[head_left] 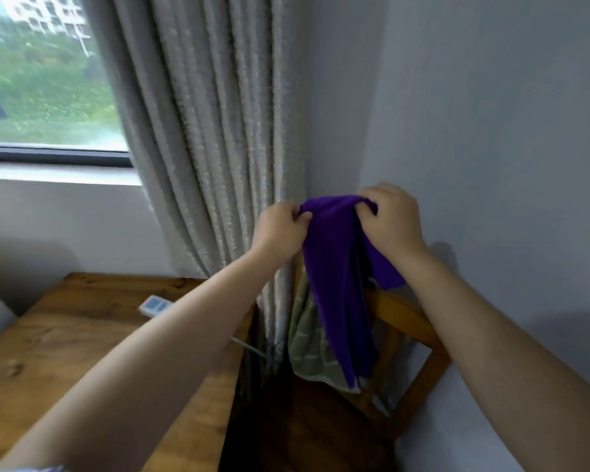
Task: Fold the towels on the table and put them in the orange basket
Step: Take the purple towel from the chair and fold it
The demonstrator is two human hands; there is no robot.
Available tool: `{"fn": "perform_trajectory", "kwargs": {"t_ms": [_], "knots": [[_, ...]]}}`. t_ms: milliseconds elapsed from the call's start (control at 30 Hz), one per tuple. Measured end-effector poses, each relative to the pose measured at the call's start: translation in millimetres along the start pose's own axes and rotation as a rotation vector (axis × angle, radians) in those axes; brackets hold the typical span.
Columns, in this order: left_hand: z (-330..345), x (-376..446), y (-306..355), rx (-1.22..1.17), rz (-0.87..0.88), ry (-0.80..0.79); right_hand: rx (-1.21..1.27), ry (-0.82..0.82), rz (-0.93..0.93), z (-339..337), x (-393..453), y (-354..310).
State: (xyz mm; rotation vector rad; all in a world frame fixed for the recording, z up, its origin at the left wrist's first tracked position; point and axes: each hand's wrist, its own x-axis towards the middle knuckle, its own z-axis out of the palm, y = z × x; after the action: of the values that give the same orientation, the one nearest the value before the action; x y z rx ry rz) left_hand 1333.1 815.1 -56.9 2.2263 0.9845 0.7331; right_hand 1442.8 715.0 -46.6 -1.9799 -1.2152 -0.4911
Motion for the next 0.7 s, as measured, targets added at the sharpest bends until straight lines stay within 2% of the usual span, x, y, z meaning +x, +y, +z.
{"fn": "perform_trajectory", "kwargs": {"t_ms": [133,300,567,700], "knots": [[-89,-34,-40,-0.054,-0.036,0.103,0.069,-0.025,-0.128,9,-7,-95],[-181,-80,-114,-0.136,-0.128,0.101,0.190,-0.148,-0.129,45,-33,-197],[-262,-154,-232,0.073,-0.337,-0.014,0.188,-0.560,-0.133,130,-99,-307],[-285,-169,-276,0.025,-0.391,0.009,0.231,-0.641,-0.166,167,-114,-342]]}}
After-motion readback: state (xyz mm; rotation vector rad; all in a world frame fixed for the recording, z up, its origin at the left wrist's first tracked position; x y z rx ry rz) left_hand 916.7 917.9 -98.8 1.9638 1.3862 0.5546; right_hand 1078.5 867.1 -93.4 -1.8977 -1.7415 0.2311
